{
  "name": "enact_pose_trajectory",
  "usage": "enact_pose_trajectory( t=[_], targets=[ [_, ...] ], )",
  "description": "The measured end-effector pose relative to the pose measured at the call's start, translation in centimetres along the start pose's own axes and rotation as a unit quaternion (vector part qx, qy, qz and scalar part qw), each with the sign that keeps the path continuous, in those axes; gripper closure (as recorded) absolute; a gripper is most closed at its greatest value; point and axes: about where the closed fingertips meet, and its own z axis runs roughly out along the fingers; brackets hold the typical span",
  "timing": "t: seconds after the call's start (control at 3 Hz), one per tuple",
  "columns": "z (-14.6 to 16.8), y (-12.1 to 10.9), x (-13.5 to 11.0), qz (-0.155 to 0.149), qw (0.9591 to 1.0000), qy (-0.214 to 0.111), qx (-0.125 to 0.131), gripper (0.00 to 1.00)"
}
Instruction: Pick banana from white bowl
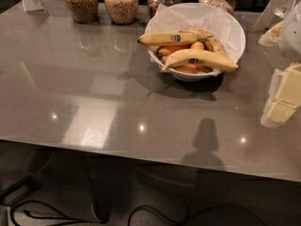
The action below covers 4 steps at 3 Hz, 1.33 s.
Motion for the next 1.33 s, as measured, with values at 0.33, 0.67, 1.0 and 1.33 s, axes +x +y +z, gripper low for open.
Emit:
enact_pose_trajectory(
  t=[0.33,0.67,1.0,1.33],
  targets=[
    [0.0,0.0,0.0,0.000,1.0000,0.000,0.000,0.00],
    [0.2,-0.7,-0.5,0.000,0.9998,-0.015,0.014,0.00],
    [1.0,-2.8,-1.7,0.013,0.9971,-0.064,0.041,0.00],
    [2.3,-5.7,-3.7,0.029,0.9901,-0.125,0.058,0.00]
  ],
)
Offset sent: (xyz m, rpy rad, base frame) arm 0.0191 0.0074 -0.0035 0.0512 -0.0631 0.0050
